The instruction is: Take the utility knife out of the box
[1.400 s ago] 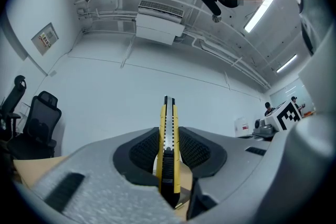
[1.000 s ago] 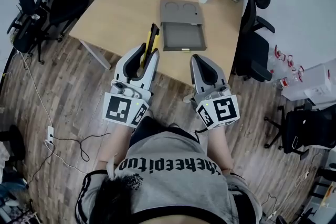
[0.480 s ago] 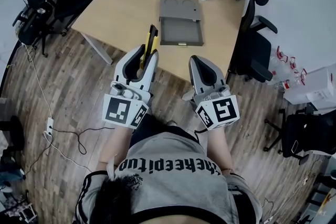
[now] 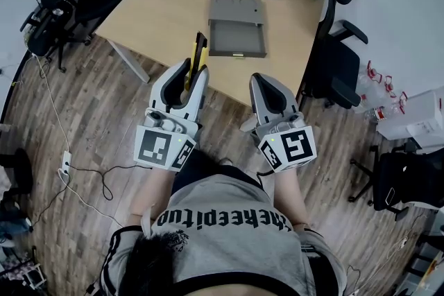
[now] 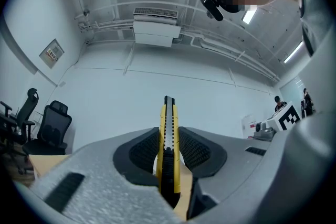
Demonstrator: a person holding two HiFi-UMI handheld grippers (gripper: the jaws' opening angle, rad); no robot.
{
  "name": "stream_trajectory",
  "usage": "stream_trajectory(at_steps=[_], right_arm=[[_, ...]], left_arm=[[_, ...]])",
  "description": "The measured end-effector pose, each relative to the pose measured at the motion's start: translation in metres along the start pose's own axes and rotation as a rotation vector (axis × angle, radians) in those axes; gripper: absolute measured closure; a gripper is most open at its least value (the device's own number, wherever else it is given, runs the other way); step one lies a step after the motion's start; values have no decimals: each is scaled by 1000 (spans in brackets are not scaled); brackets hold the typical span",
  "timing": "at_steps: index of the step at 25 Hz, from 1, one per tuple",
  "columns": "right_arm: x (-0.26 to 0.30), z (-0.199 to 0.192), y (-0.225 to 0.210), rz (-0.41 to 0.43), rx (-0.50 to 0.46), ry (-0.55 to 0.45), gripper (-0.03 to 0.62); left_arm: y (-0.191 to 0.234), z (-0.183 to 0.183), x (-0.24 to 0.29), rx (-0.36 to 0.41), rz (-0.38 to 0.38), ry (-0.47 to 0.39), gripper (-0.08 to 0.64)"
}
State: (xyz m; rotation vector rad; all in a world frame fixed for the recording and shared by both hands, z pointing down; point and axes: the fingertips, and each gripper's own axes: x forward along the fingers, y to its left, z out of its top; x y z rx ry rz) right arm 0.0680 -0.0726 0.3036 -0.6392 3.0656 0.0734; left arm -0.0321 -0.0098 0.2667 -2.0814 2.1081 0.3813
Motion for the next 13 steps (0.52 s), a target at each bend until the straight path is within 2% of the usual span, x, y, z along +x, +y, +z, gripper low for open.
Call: stream_trajectory(at_steps=[13], right_arm=[[-12, 0, -11, 16, -4, -2, 586]], left_arm=[[-18, 0, 5, 5, 9, -6, 433]])
